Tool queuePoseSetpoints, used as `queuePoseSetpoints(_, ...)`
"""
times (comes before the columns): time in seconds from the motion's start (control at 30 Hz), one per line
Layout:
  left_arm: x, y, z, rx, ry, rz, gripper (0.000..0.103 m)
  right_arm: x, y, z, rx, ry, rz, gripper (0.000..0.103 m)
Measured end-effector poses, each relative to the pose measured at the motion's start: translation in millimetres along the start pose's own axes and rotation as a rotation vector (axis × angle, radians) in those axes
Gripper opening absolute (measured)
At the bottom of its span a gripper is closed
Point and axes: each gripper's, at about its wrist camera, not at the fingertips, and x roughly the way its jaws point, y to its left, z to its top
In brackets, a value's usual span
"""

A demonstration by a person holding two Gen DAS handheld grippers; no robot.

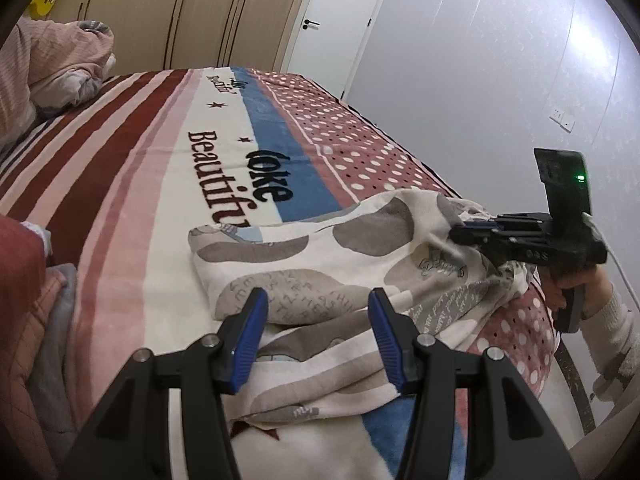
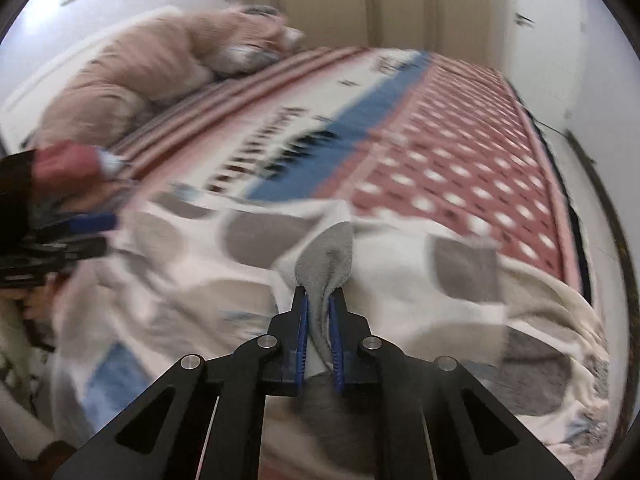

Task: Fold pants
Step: 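Grasp the pants edge with the right tool and fold it over the stack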

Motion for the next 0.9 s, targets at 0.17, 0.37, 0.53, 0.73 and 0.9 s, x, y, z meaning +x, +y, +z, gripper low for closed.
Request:
queuePoseSetpoints(0.17,-0.2,-2.9,0.5,0.005,-0.007,-0.011,0.048,18.2,53.7,0.1,-0.084,0.042,0.192,0.008)
queuePoseSetpoints(0.37,4.9,-2.4,-1.5,-0.004,-0.003,-0.021,0.048,26.7,72.4,-5.7,-0.049,0.133,0.288,0.027)
queuePoseSetpoints(0.53,-0.3,1.5,-1.3,-0.019,-0.02,-0.023,0.048,-10.2,42.8,19.9,0.052,0.002,0.268,0.031)
queuePoseSetpoints(0.73,-8.3,8.2,-2.6,-0.022,-0.032,-0.012,0.048,15.2,37.7,24.8,-0.048,0.032,0.019,0.033)
queuePoseSetpoints(0.9,-12.6,16.6,-6.1,-0.041,-0.035,-0.008,0.048,26.3,79.2,-3.6,-0.199,0.095,0.044,0.028)
